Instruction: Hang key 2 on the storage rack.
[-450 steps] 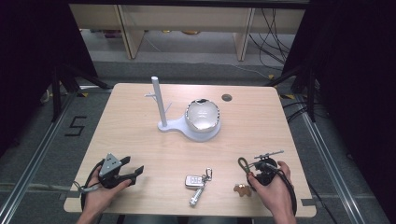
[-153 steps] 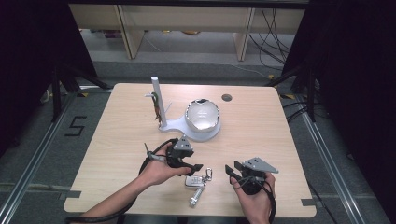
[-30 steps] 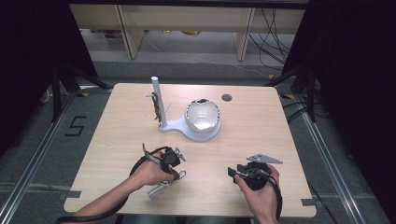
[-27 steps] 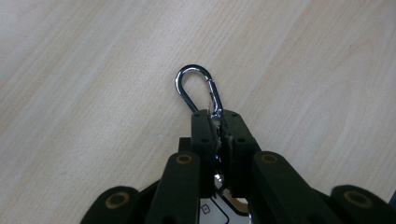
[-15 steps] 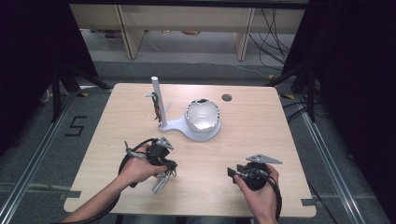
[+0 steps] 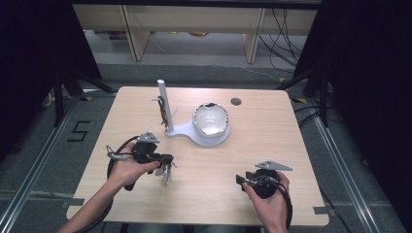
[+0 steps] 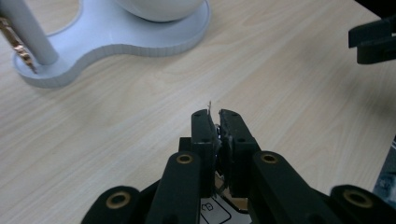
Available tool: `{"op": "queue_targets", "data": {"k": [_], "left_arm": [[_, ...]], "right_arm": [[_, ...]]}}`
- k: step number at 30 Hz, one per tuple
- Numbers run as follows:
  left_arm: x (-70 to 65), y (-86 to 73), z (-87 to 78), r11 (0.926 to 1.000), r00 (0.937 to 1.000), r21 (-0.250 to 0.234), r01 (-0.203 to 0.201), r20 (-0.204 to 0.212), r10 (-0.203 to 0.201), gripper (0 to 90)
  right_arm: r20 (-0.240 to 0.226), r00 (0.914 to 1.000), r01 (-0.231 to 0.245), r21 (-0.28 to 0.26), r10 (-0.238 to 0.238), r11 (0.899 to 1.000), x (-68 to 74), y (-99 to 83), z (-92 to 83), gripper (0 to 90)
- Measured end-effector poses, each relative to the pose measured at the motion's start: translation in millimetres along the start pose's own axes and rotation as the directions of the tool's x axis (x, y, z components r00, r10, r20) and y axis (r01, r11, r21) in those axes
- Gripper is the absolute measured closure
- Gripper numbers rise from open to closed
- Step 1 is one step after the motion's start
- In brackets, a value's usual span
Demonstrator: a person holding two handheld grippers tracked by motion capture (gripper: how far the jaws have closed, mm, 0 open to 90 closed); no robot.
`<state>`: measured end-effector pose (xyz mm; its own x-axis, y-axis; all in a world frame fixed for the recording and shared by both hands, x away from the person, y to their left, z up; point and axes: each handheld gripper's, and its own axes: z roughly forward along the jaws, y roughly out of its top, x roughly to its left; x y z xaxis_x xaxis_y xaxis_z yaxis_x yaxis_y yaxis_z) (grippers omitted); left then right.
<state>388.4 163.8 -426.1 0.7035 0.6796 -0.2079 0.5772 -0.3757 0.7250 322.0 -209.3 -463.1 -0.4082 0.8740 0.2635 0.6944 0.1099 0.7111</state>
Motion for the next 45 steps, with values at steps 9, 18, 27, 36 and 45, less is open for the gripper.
{"op": "queue_targets", "data": {"k": [9, 18, 27, 36, 45], "left_arm": [[27.2, -6.0, -21.7, 0.9812, 0.9924, -0.174, 0.083, -0.076, -0.097, 84.5], [62.2, -1.4, -34.2, 0.9461, 0.9711, -0.289, 0.146, -0.14, -0.193, 84.5], [87.0, 7.1, -30.7, 0.9261, 0.9584, -0.342, 0.159, -0.172, -0.228, 84.5], [100.4, 18.3, -30.1, 0.8885, 0.9435, -0.43, 0.16, -0.198, -0.266, 84.5], [109.7, 33.5, -26.7, 0.8437, 0.935, -0.515, 0.152, -0.202, -0.291, 84.5]], "right_arm": [[0.016, 0.9999, -0.001, 0.012, 0.001, 1.0, 0.9, 0.0, -0.4, 55.2], [0.018, 0.9998, -0.005, 0.021, 0.005, 1.0, 2.1, -0.5, 0.7, 55.2], [0.009, 1.0, -0.003, 0.016, 0.002, 1.0, 0.6, -0.4, 1.1, 55.2], [0.01, 1.0, -0.001, 0.016, 0.001, 1.0, 0.5, -0.6, 1.7, 55.2], [0.009, 0.9999, -0.012, 0.027, 0.011, 1.0, 1.5, -0.9, 2.5, 55.2]]}}
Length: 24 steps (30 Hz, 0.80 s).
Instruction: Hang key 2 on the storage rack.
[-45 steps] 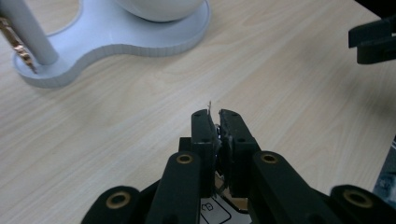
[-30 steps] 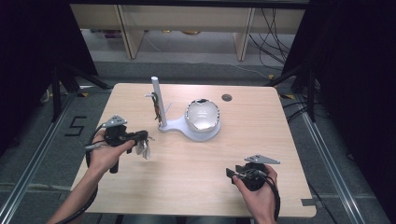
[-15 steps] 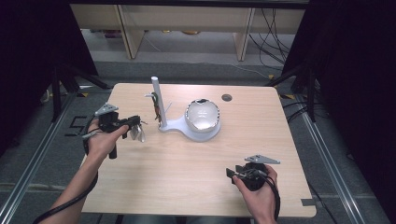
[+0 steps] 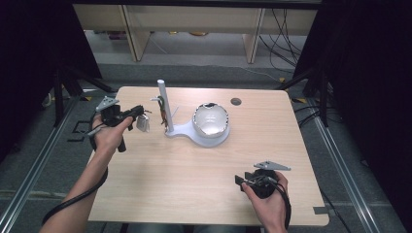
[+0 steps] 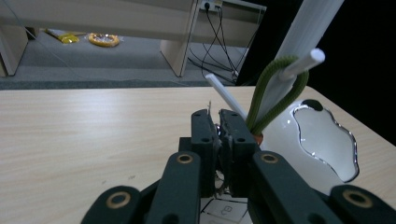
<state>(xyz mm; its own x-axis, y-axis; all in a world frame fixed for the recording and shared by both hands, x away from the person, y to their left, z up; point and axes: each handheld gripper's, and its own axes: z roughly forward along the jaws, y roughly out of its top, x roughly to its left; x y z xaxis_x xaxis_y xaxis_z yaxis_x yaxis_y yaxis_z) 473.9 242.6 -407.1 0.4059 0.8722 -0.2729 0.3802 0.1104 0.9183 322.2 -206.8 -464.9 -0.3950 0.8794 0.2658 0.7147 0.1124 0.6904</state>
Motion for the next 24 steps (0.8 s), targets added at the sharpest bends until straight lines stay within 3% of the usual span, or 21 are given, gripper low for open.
{"op": "queue_targets", "data": {"k": [5, 9, 24], "left_arm": [[-1.1, 5.4, 9.3, 0.9989, 1.0, -0.046, 0.0, 0.004, 0.0, 84.5], [-0.1, 7.5, 16.2, 0.997, 0.9999, -0.077, 0.008, -0.006, -0.008, 84.5], [2.4, 18.5, 29.3, 0.9905, 0.9998, -0.137, 0.006, -0.021, -0.008, 84.5]], "right_arm": [[-0.01, 0.9999, 0.009, -0.016, -0.009, 1.0, -1.2, -0.6, 1.3, 55.1], [-0.002, 1.0, 0.004, 0.001, -0.004, 1.0, -0.6, -1.1, 0.8, 55.2], [0.001, 1.0, 0.004, 0.0, -0.004, 1.0, -1.2, -1.2, 0.7, 55.2]]}}
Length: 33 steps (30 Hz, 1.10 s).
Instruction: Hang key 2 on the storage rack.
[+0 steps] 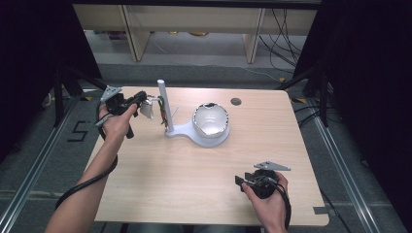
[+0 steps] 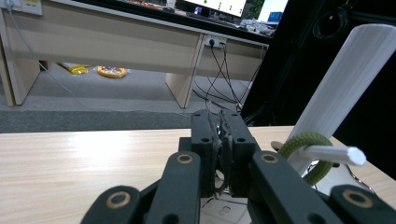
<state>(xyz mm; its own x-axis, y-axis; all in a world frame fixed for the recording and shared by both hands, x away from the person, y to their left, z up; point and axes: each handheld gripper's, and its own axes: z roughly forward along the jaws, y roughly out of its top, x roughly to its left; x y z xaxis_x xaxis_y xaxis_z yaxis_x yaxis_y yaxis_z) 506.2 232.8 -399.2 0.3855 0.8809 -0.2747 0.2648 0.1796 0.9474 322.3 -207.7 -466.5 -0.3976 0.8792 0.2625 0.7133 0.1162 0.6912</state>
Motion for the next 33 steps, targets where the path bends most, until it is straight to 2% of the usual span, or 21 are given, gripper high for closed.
{"op": "queue_targets", "data": {"k": [9, 15, 21, 26, 33], "left_arm": [[-0.4, 1.9, 4.9, 0.9999, 1.0, -0.014, 0.004, -0.008, -0.005, 84.4], [-3.4, -0.4, 7.3, 0.9999, 1.0, -0.012, -0.001, 0.006, 0.001, 84.4], [-5.5, -4.6, 7.5, 1.0, 0.9998, 0.006, 0.001, 0.021, -0.001, 84.4], [-6.6, -7.6, 5.4, 0.9999, 0.9995, 0.013, 0.007, 0.032, -0.007, 84.4], [-5.1, -14.2, 3.0, 0.999, 0.9996, 0.044, 0.0, 0.027, -0.001, 84.4]], "right_arm": [[0.001, 1.0, -0.006, 0.003, 0.006, 1.0, 0.1, -0.3, -0.2, 55.2], [-0.001, 1.0, -0.006, 0.004, 0.006, 1.0, 0.4, -0.3, 0.4, 55.1], [0.001, 1.0, 0.002, -0.004, -0.002, 1.0, -0.6, -0.5, 0.6, 55.1], [0.003, 1.0, -0.009, 0.002, 0.009, 1.0, 0.1, -0.3, -0.1, 55.2], [0.001, 1.0, -0.001, 0.0, 0.001, 1.0, -0.1, -0.2, 0.0, 55.1]]}}
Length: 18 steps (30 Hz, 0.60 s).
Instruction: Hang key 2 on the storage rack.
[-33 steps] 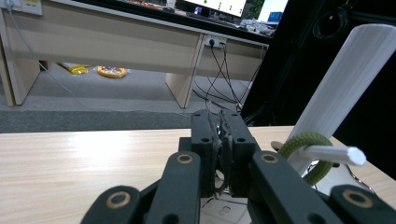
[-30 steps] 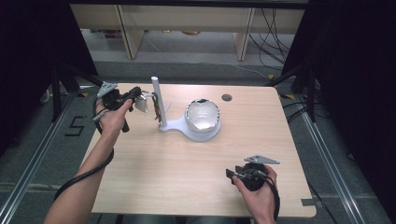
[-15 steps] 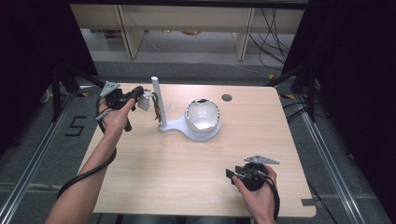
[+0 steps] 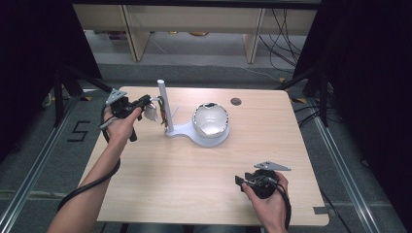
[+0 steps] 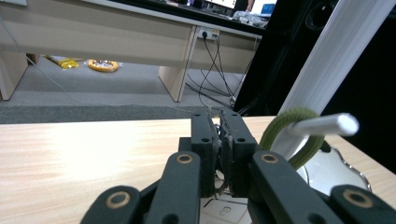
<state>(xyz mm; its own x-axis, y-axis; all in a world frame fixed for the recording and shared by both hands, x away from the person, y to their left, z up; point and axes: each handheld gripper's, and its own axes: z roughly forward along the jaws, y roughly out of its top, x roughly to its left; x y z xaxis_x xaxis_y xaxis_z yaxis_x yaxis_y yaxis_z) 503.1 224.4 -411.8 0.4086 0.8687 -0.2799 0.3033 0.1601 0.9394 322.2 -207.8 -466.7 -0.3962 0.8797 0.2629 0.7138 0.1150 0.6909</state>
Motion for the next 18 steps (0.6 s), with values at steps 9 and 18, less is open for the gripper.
{"op": "queue_targets", "data": {"k": [9, 18], "left_arm": [[0.9, -7.6, -2.7, 0.9983, 0.9998, 0.054, -0.02, 0.001, 0.02, 84.3], [-1.6, -16.0, -2.1, 0.9928, 0.9983, 0.105, -0.059, 0.007, 0.059, 84.2]], "right_arm": [[0.001, 1.0, 0.0, -0.001, 0.0, 1.0, 0.0, -0.1, 0.2, 55.1], [0.011, 0.9999, 0.0, 0.0, 0.0, 1.0, 0.5, -0.7, 1.2, 55.1]]}}
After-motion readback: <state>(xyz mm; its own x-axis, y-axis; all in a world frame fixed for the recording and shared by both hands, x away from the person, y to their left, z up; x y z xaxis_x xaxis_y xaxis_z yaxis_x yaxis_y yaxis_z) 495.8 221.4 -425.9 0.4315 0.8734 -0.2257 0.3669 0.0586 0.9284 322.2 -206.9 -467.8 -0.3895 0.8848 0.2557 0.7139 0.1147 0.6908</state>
